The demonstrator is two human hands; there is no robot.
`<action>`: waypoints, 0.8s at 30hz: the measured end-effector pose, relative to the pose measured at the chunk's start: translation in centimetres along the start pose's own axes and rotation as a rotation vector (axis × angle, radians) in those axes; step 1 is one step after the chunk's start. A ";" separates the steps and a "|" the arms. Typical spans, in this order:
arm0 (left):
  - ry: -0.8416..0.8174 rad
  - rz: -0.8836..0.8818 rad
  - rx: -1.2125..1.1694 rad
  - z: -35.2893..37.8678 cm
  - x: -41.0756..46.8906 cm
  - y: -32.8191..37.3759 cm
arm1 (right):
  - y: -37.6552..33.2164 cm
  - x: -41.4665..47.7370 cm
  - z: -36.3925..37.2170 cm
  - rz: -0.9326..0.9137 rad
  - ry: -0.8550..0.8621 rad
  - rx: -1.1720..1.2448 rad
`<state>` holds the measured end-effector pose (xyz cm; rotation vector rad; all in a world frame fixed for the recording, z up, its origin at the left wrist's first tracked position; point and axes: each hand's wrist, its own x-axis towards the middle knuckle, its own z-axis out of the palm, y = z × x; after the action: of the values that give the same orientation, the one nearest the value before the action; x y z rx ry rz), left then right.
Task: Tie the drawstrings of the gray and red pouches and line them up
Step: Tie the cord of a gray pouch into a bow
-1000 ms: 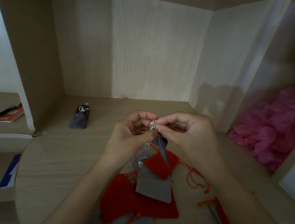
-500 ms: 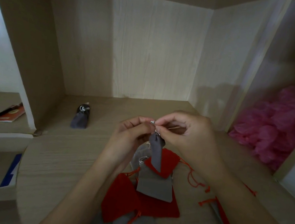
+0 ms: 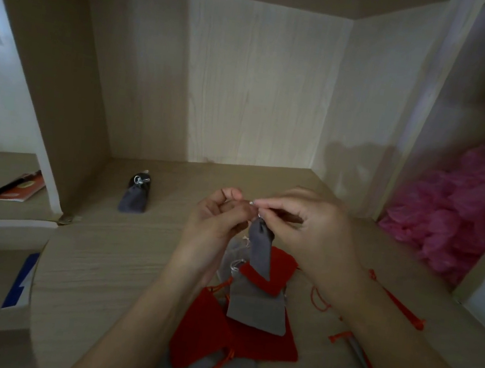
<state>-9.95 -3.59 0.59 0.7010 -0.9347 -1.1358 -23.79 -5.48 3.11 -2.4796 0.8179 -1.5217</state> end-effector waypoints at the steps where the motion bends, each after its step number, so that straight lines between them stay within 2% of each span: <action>1: 0.006 0.015 0.005 0.0 0.0 0.0 | -0.1 -0.1 0.1 -0.020 -0.002 -0.023; 5: 0.004 0.034 -0.018 -0.1 -0.1 0.1 | -0.8 -0.3 0.2 0.120 -0.002 0.165; 9: -0.086 0.021 0.004 -0.2 -0.4 0.3 | -0.7 0.2 -0.5 0.279 0.023 0.347; 12: -0.080 0.018 0.015 -0.1 -0.4 0.6 | -0.8 0.2 -0.5 0.331 0.004 0.412; 19: -0.087 -0.061 -0.061 0.2 -0.6 1.1 | -1.0 0.1 -0.4 0.290 -0.033 0.430; 24: -0.048 -0.092 -0.107 0.1 -0.2 0.7 | -0.8 0.0 0.0 0.153 0.003 0.228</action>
<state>-9.74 -3.18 1.16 0.6371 -0.8818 -1.2791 -23.54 -4.77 3.39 -2.2007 0.7666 -1.4766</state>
